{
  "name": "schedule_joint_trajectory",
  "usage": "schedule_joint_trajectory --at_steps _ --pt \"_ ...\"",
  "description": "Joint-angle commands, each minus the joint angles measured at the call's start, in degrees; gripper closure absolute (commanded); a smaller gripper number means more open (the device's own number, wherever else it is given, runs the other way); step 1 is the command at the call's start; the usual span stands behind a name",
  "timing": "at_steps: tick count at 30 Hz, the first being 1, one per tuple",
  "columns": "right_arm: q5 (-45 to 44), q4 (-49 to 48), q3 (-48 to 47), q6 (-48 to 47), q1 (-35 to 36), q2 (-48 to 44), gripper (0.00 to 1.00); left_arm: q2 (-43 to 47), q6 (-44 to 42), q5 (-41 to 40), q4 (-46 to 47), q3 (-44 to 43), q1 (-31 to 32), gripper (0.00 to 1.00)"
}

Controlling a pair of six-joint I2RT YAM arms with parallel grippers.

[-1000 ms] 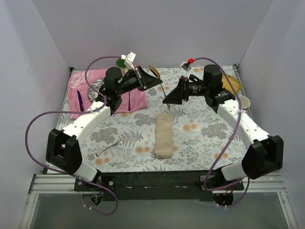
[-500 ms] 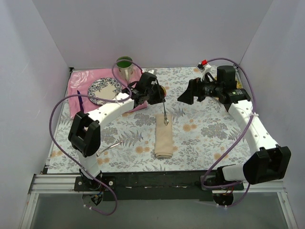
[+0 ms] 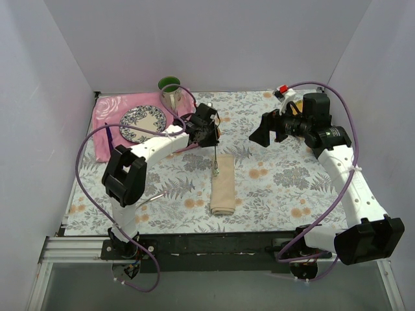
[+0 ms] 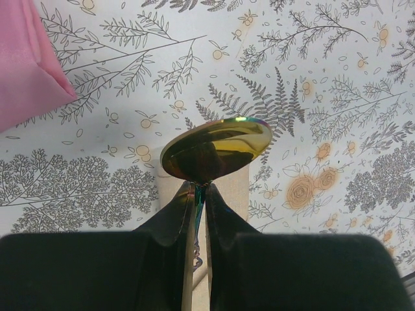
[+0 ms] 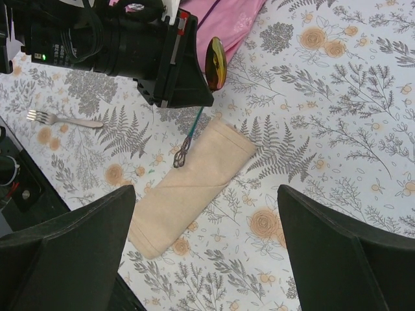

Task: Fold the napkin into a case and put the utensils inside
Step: Insert the spoon into the folded napkin.

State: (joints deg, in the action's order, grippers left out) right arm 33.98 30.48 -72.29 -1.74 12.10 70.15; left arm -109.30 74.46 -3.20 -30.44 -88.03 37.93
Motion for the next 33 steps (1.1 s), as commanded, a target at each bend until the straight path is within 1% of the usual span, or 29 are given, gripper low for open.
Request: schedule_joint_trajectory --at_steps 1,16,33 --pt "-0.7 0.2 -0.1 -0.5 -0.2 -1.6 0.01 -0.4 -0.5 -1.3 -1.6 -3.0 0.7 1.0" --pt "-1.0 0.7 -0.4 -0.8 -0.2 -1.9 0.01 -2.8 2.4 0.8 -3.2 -2.1 1.7 1.0" --pt "-0.5 0.4 1.1 -1.0 -0.2 -2.9 0.01 -2.2 4.5 2.5 -5.0 1.3 3.3 1.0"
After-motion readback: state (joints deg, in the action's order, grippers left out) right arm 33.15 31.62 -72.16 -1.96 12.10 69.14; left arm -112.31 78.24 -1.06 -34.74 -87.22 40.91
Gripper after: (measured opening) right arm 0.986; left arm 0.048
